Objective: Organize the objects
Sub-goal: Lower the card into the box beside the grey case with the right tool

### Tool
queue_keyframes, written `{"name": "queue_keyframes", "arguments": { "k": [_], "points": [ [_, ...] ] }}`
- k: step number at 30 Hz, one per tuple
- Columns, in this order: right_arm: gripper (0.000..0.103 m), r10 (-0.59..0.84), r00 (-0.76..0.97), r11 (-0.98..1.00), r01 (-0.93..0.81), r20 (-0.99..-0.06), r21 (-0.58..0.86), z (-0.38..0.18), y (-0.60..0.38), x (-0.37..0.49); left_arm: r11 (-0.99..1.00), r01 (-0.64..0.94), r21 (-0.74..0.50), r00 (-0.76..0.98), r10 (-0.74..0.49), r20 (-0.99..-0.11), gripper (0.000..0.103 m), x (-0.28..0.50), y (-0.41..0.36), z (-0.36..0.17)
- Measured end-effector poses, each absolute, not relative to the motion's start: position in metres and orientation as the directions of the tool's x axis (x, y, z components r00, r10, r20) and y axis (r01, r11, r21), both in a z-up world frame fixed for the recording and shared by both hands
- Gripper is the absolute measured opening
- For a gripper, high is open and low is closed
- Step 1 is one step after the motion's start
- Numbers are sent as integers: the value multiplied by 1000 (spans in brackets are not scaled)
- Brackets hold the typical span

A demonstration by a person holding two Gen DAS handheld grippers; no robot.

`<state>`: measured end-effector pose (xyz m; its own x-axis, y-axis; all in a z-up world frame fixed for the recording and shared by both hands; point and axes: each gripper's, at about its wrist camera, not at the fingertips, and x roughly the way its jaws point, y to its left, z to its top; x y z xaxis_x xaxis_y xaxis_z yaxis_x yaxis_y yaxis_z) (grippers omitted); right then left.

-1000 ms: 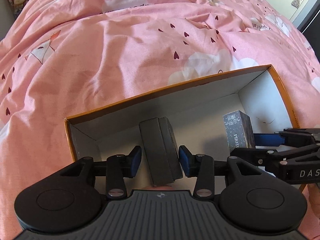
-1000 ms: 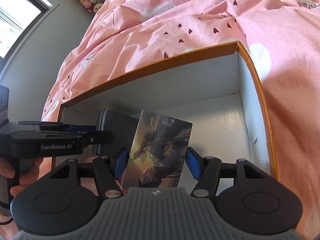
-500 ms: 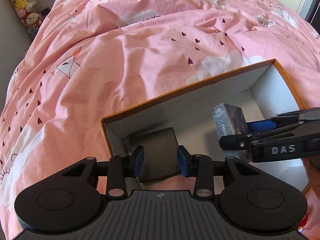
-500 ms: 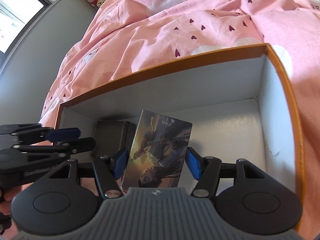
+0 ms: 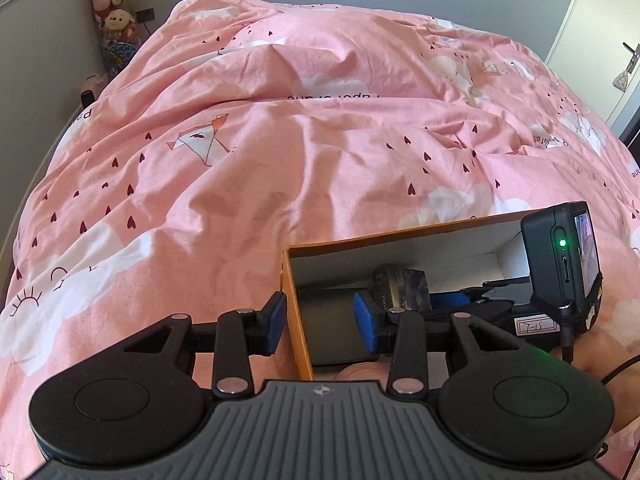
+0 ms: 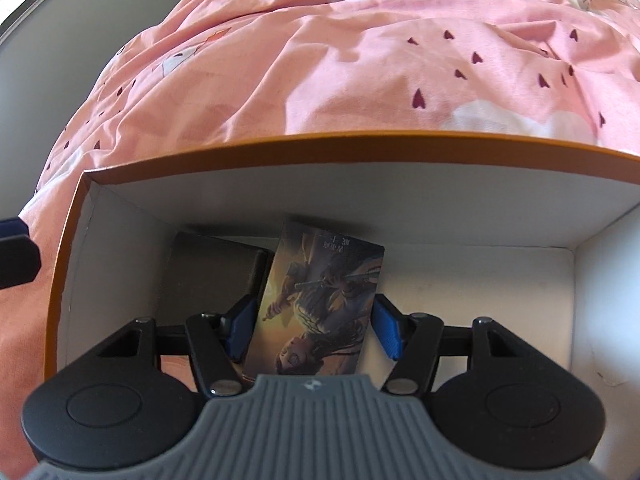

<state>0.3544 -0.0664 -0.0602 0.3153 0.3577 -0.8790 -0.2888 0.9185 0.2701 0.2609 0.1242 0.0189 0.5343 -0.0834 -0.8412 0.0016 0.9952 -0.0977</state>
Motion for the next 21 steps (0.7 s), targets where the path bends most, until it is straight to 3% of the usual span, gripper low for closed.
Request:
{"name": "queue_keyframes", "arguments": {
  "k": [12, 21],
  "points": [
    [64, 335, 397, 926, -304, -854, 222, -44, -60, 343, 989, -40, -141, 517, -100, -850, 45, 253, 141, -2],
    [62, 439, 398, 893, -296, -805, 340, -32, -49, 343, 987, -53, -151, 519, -102, -849, 45, 250, 144, -2]
  ]
}}
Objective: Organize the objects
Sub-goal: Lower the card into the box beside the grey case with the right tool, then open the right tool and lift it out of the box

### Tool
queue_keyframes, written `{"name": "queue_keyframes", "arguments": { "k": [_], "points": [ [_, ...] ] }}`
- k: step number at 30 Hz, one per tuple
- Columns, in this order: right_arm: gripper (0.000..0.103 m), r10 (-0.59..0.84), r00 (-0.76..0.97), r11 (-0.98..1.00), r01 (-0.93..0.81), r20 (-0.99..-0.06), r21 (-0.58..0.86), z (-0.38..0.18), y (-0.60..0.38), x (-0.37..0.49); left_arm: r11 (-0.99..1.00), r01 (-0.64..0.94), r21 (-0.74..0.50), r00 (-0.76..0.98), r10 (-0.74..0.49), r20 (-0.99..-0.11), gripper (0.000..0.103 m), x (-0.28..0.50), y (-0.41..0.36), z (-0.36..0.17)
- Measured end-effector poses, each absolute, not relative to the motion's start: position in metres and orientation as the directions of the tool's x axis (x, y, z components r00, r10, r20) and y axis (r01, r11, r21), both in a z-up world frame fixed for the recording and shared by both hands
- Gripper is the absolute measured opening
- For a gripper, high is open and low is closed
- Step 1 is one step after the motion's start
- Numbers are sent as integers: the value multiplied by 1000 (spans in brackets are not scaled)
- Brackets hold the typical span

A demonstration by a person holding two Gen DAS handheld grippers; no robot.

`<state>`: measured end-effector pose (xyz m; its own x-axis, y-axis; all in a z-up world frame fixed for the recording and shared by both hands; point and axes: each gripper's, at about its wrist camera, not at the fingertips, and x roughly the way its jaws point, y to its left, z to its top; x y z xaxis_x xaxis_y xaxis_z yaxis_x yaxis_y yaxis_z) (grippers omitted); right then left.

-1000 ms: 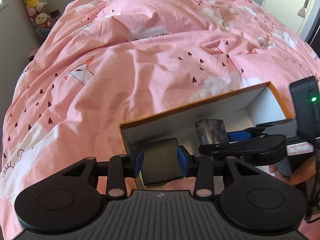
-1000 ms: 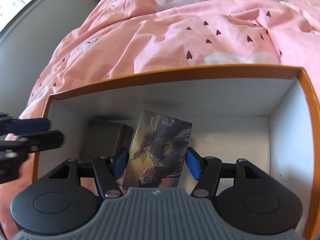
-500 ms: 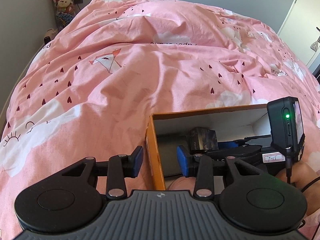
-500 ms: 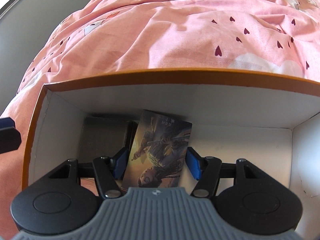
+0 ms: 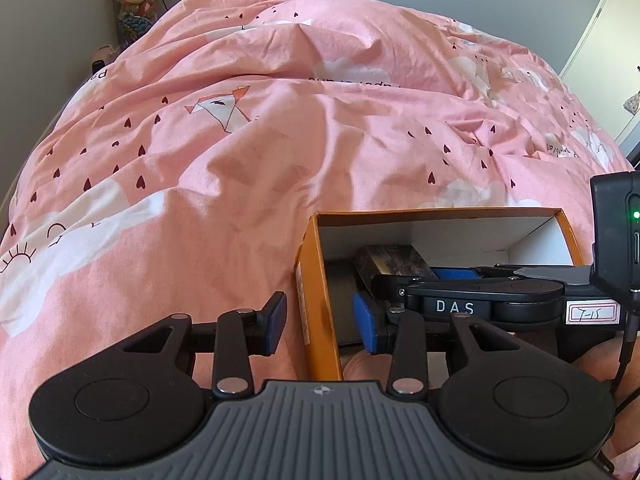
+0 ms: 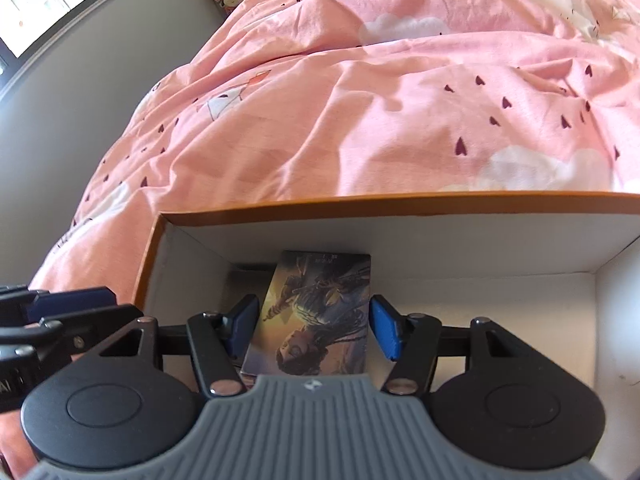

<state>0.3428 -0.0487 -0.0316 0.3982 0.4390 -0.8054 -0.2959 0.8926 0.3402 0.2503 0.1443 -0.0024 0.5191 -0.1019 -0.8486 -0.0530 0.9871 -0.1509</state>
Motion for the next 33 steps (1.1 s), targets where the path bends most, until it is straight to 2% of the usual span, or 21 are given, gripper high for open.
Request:
{"name": "queue_keyframes", "arguments": {
  "k": [5, 8, 19, 21, 23, 26, 33],
  "points": [
    [61, 449, 404, 889, -294, -797, 352, -36, -33, 339, 987, -46, -153, 512, -108, -852, 45, 250, 144, -5],
    [61, 466, 393, 880, -299, -793, 369, -37, -24, 337, 988, -60, -139, 516, -89, -852, 36, 249, 146, -6],
    [64, 581, 367, 812, -321, -726, 487, -30, -28, 342, 980, -75, -183, 524, -117, -844, 36, 244, 159, -4],
    [62, 579, 355, 813, -312, -734, 491, -28, -32, 342, 980, -70, -186, 523, -123, -844, 36, 243, 158, -5],
    [47, 591, 334, 805, -297, -734, 513, -29, -39, 341, 979, -70, -189, 523, -125, -843, 36, 242, 157, -6],
    [37, 601, 312, 799, -263, -736, 541, -35, -48, 339, 977, -73, -202, 521, -135, -843, 36, 239, 156, -9],
    [33, 612, 285, 791, -229, -738, 567, -47, -47, 338, 968, -101, -230, 527, -144, -838, 36, 232, 158, -12]
  ]
}}
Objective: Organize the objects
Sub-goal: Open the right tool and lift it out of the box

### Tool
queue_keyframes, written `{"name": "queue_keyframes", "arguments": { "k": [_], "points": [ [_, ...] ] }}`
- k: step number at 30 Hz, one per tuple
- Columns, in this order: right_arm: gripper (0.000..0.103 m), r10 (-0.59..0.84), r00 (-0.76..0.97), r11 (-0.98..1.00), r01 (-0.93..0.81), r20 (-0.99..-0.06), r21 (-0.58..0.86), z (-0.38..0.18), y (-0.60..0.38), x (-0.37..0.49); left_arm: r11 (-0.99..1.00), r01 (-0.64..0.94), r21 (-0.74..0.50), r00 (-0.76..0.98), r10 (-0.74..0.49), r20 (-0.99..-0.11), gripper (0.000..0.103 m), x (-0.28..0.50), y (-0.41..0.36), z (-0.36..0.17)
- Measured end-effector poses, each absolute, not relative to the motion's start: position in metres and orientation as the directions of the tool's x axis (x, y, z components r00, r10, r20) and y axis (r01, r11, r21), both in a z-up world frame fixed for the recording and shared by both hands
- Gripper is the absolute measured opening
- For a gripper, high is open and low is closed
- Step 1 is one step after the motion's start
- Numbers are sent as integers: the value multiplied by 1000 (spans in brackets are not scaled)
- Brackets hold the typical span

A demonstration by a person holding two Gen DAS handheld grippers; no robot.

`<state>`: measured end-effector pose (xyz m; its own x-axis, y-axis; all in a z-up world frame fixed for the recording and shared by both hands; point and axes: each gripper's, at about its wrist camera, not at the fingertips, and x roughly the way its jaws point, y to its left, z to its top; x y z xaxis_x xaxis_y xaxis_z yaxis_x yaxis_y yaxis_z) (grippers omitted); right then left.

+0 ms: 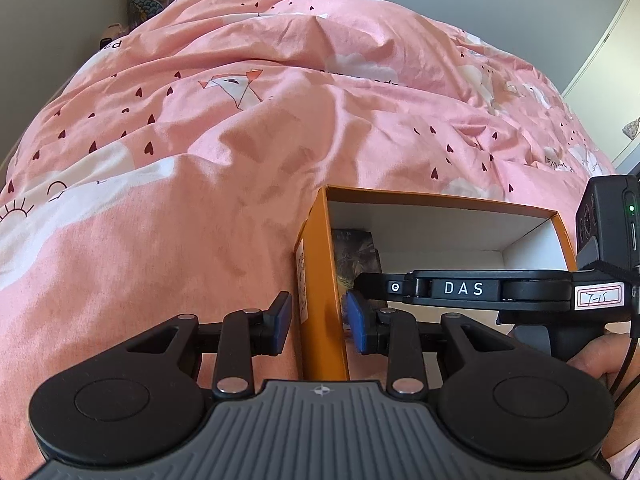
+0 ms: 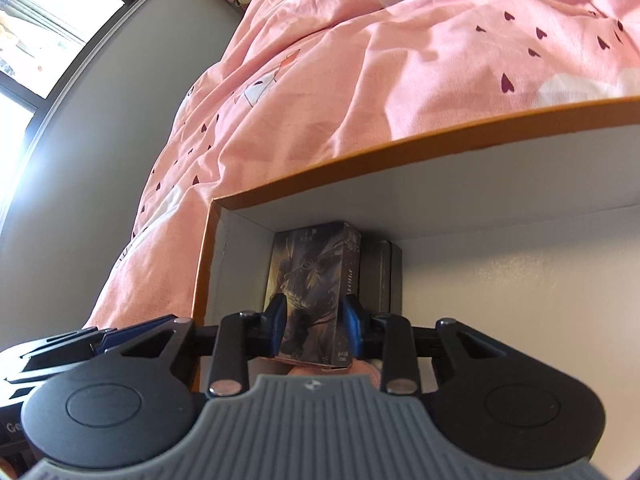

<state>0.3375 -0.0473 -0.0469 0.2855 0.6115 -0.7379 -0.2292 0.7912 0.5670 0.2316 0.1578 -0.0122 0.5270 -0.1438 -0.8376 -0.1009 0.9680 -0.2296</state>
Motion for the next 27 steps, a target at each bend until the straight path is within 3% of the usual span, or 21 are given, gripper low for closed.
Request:
{"name": "queue_keyframes", "arguments": {
  "k": [8, 15, 20, 27],
  "points": [
    [34, 622, 285, 783, -240, -729, 574, -39, -56, 333, 953, -147, -265, 546, -145, -825, 36, 215, 160, -12],
    [34, 557, 264, 831, -165, -788, 532, -41, -93, 299, 927, -239, -288, 540, -119, -833, 36, 183, 151, -17],
    [26, 526, 229, 849, -86, -819, 521, -59, -110, 275, 908, -314, -278, 545, -67, -836, 36, 163, 141, -21],
    [22, 454, 243, 891, -139, -857, 432, -63, -94, 259, 882, -347, -318, 559, -78, -826, 36, 144, 133, -31]
  ]
}}
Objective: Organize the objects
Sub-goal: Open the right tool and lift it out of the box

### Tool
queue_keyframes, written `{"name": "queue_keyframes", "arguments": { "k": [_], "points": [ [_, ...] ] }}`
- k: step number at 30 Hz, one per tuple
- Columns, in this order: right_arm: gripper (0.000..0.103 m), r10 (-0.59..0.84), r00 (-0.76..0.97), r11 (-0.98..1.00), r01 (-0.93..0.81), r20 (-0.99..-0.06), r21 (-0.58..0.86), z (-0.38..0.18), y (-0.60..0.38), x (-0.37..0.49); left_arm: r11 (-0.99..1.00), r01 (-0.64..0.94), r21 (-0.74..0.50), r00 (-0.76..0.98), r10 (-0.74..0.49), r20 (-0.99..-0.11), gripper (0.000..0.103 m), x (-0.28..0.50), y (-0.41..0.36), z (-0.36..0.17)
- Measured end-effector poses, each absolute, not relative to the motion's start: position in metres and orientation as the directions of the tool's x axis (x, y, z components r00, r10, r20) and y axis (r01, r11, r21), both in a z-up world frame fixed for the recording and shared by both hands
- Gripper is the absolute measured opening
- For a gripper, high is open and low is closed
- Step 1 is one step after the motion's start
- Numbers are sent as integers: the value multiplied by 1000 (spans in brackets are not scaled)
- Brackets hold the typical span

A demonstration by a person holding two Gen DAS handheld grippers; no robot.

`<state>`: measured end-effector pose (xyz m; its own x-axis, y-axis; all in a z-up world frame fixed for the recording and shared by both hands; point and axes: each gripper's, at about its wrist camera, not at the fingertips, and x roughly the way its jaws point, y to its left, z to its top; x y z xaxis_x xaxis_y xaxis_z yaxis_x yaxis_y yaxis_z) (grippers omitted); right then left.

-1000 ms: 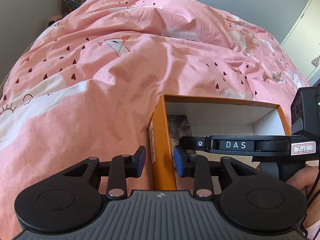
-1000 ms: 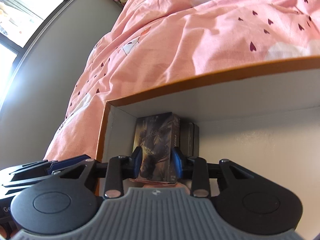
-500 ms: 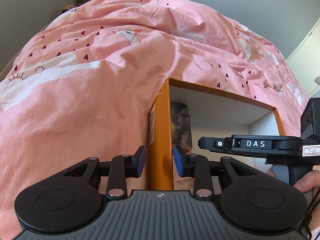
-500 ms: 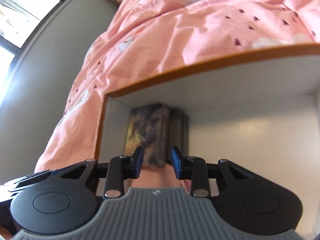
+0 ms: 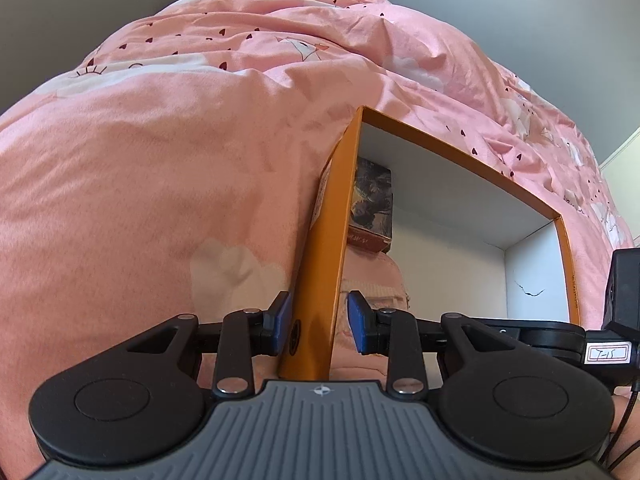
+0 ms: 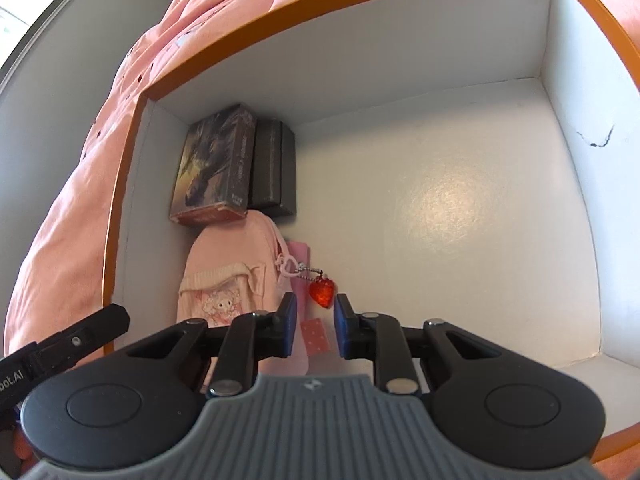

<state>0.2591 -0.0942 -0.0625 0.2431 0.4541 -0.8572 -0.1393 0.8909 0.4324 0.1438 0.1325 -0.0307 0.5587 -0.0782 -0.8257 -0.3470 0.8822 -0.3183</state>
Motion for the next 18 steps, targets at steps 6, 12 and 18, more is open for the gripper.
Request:
{"name": "queue_keyframes", "arguments": {
  "k": [6, 12, 18],
  "points": [
    [3, 467, 221, 882, -181, -856, 434, -63, -80, 254, 883, -323, -340, 550, -117, -827, 31, 144, 125, -34],
    [4, 443, 245, 893, -200, -862, 402, -61, -77, 253, 888, -314, -336, 566, -109, -817, 31, 140, 124, -31],
    [6, 439, 331, 893, -258, -835, 368, -38, -85, 240, 914, -296, -278, 609, -43, -792, 31, 128, 114, -11]
  ]
}}
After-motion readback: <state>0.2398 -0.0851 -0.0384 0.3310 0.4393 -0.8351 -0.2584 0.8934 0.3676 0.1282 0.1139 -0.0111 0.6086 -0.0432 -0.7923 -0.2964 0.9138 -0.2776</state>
